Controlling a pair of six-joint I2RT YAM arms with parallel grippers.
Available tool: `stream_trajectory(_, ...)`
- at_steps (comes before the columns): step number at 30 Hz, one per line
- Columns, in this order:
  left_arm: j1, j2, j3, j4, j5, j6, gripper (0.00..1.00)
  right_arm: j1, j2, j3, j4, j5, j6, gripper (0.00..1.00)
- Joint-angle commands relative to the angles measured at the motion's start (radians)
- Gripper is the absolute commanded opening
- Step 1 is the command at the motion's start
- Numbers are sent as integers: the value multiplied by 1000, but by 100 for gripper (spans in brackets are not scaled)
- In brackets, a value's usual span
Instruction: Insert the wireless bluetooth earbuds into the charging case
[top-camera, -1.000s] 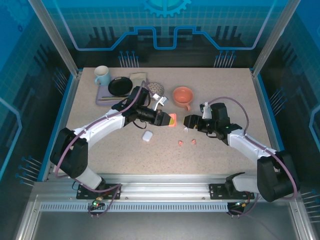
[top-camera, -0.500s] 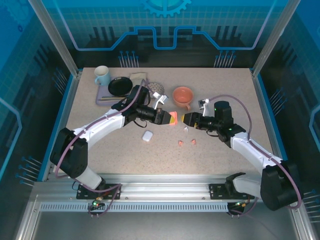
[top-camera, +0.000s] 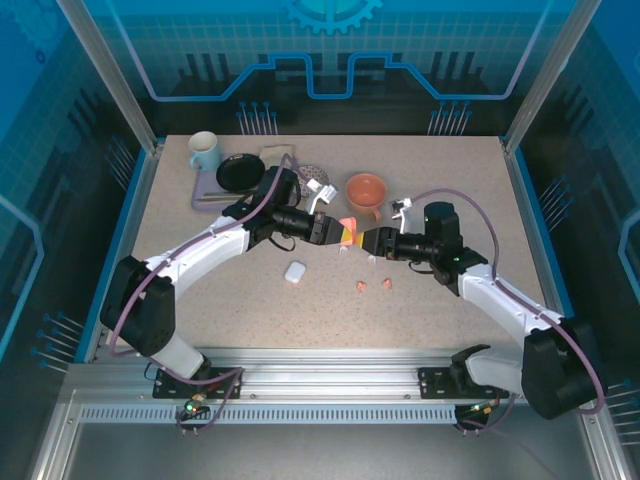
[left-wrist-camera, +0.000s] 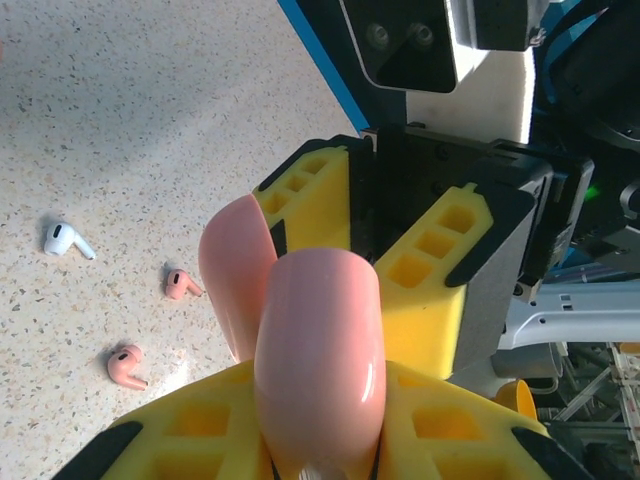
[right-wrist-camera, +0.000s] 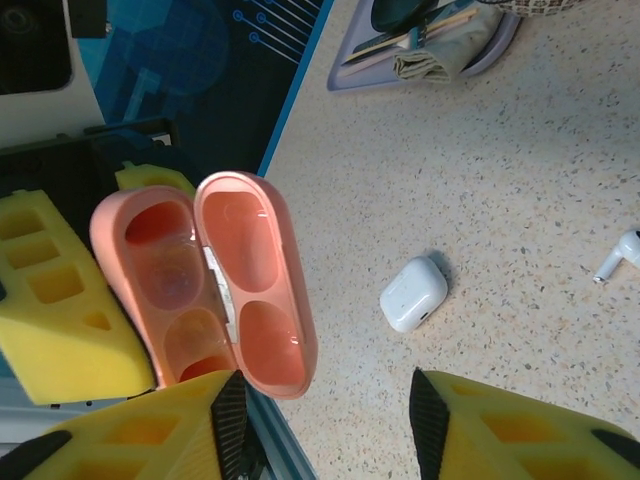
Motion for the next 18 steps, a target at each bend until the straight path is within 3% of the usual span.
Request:
stream_trajectory(1, -1, 0, 32, 30, 42, -22, 5, 20, 28, 33, 30, -26, -17, 47)
stream_trajectory(18, -1, 4, 23, 55, 68, -43, 4, 27, 75, 83, 62, -30, -13, 36)
